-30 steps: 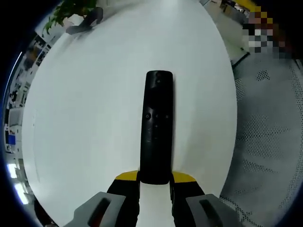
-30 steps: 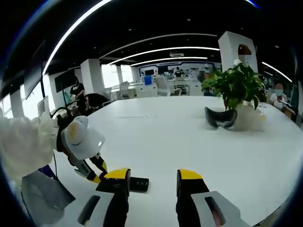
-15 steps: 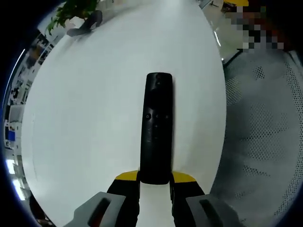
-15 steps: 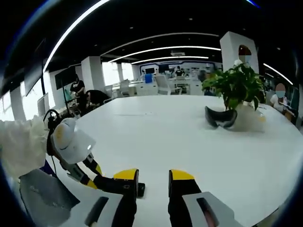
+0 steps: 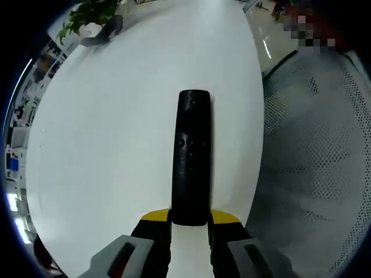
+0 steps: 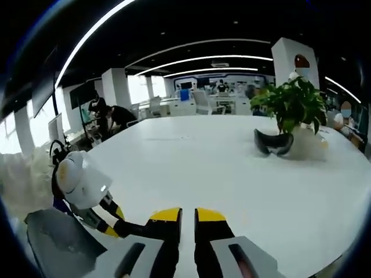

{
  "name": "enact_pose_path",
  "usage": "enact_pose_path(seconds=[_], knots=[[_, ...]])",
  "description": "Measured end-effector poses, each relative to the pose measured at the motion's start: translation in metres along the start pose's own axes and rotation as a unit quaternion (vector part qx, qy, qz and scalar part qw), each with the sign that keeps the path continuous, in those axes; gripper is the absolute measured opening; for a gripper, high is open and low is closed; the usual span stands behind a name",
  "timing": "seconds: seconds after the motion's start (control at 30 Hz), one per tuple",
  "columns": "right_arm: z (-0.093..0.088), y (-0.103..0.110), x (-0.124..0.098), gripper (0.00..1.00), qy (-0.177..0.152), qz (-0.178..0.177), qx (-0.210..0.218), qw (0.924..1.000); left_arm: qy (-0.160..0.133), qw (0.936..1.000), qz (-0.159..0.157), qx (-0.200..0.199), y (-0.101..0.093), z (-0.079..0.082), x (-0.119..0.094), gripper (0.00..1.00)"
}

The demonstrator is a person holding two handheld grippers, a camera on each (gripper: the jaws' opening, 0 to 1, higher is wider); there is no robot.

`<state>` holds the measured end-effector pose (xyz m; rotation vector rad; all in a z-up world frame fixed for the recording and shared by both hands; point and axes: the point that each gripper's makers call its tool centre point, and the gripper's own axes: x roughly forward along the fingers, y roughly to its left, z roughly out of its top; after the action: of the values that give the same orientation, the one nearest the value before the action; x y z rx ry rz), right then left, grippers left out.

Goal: Press the specified remote control buttons in sequence, fully releasing each button before pressing the next.

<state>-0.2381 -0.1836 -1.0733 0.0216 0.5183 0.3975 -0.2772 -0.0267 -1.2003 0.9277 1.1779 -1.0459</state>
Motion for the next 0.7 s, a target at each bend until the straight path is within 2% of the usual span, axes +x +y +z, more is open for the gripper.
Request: enact_pose_path(seconds=[0.1, 0.7], knots=[[0.000, 0.000, 0.000, 0.00, 0.001, 0.000, -0.002, 1.0000, -0.003, 1.0000, -0.001, 0.008, -0.007, 0.000, 0.000, 0.23], [-0.002, 0.007, 0.001, 0.00, 0.011, 0.017, 0.009, 0.9998, -0.011, 0.9999, 0.001, -0.010, -0.028, -0.003, -0.002, 0.23]])
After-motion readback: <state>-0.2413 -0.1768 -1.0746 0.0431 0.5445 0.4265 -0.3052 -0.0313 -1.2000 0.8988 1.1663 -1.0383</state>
